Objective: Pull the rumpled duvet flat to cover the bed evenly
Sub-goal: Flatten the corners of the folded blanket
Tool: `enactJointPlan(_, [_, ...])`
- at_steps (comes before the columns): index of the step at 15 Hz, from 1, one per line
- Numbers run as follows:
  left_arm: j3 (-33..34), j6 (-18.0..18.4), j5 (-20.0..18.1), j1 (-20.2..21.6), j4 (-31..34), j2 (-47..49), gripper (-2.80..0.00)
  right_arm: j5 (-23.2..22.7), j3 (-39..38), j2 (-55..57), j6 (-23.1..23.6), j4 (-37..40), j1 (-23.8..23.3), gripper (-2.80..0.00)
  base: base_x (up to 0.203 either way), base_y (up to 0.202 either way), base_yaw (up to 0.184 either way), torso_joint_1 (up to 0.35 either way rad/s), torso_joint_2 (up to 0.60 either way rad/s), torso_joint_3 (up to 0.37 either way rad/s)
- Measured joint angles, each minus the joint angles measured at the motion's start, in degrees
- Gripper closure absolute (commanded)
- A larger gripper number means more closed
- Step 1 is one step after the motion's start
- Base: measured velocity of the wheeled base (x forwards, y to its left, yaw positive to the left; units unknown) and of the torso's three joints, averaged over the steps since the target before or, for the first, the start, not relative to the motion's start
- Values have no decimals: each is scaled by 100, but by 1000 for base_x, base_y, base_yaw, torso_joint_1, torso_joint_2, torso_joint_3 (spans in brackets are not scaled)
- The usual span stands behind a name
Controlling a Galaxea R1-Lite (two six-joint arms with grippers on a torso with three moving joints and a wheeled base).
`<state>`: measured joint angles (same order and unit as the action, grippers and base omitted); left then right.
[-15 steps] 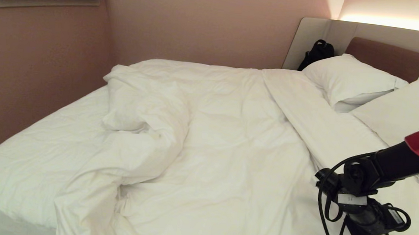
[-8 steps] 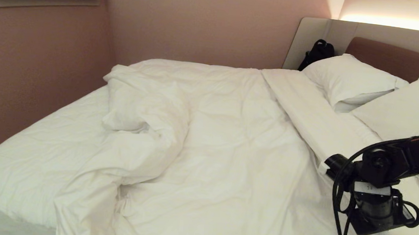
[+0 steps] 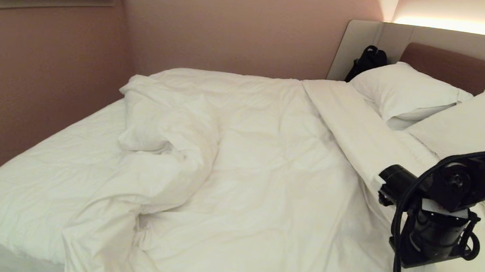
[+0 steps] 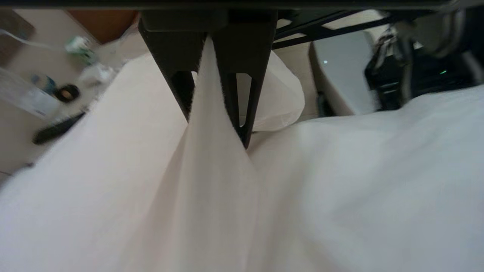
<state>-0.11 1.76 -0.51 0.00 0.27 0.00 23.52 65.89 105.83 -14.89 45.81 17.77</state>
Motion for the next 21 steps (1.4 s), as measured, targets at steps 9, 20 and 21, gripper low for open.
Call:
enactJointPlan(9, [0, 0, -1, 0, 0, 0, 0, -1518, 89, -210, 516, -28, -93, 0, 0, 0, 0, 0, 0, 0])
enactJointPlan(20, [0, 0, -3, 0, -1, 0, 0, -1555, -19, 110, 508, -218, -88, -280, 0, 0, 0, 0, 0, 0])
enactJointPlan(21, [0, 0, -1, 0, 0, 0, 0, -1621, 0, 8, 516, -219, -37, -280, 0, 0, 0, 0, 0, 0])
